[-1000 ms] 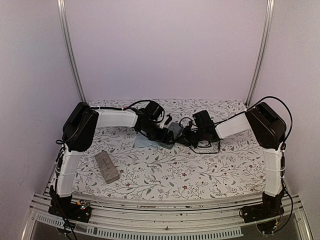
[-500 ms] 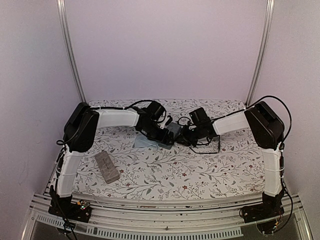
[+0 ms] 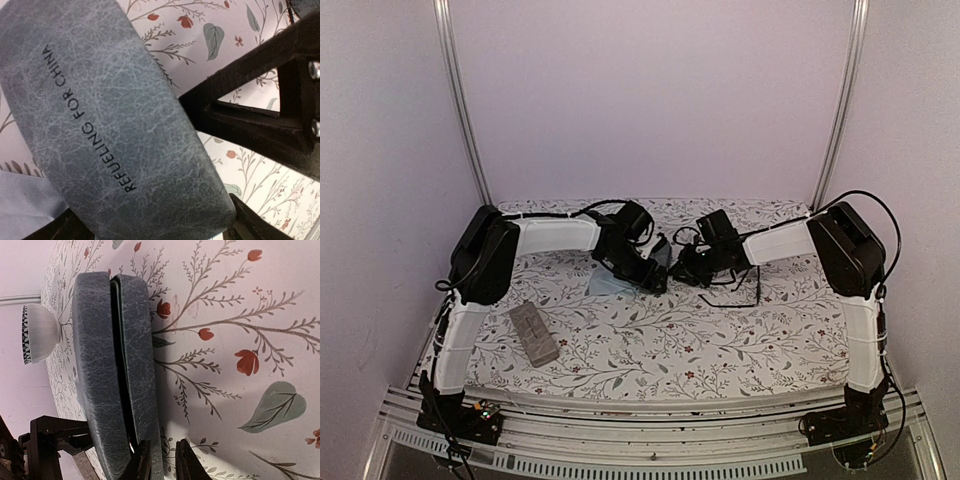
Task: Organize the sunglasses
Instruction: Pick up the sunglasses case from the center of the board.
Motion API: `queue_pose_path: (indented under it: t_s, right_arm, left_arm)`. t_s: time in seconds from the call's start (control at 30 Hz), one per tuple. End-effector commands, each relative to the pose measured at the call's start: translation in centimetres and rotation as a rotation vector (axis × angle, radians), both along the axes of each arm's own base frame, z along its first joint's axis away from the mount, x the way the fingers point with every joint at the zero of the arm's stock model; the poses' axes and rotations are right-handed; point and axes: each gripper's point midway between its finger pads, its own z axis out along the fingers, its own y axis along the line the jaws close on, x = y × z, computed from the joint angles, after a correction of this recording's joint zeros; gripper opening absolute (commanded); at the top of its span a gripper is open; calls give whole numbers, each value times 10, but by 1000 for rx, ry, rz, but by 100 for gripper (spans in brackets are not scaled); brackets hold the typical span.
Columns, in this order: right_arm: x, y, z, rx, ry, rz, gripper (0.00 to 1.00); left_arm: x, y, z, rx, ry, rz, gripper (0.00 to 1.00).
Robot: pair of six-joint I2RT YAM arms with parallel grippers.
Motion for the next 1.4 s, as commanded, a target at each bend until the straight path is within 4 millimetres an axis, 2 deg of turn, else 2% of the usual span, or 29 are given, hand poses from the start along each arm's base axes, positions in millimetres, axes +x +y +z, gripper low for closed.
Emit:
queue_pose_path:
  t_s: [0.0, 0.13, 0.3, 0.5, 0.63, 0.67, 0.8, 1.03, 1.1, 1.3, 1.37]
  right_arm:
    - [-8, 27, 6, 60, -38, 85, 18]
    - [-9, 26, 7, 68, -45, 91, 18]
    - [-10, 24, 5, 58, -48, 89, 18]
    - [-12, 24, 0, 53, -41, 97, 18]
    - [-12, 25, 0, 56, -47, 107, 18]
    - [-12, 25, 3, 58, -54, 109, 21]
    - [-11, 25, 21, 96, -124, 122, 26]
    - [-16, 19, 56, 154, -234, 136, 32]
    - [-24, 13, 61, 165, -255, 136, 35]
    - [-40, -1, 118, 242, -382, 133, 48]
    - [-46, -5, 128, 262, -396, 125, 53]
  left_arm:
    - [-30, -16, -17, -6, 79, -63, 83]
    - [-26, -20, -5, -50, 75, -53, 93]
    - [-17, -18, -3, -69, 84, -18, 96]
    - [-9, -10, -8, -73, 119, 51, 82]
    - [-8, -8, -5, -91, 131, 59, 66]
    - [-7, -6, -4, -95, 132, 62, 62]
    - [-5, -2, 4, -130, 138, 62, 51]
    - [-4, 4, 39, -269, 155, 34, 45]
    - [-8, 1, 51, -325, 169, 9, 44]
    - [-17, -3, 94, -462, 163, -54, 42]
    - [-22, -5, 110, -514, 166, -68, 42]
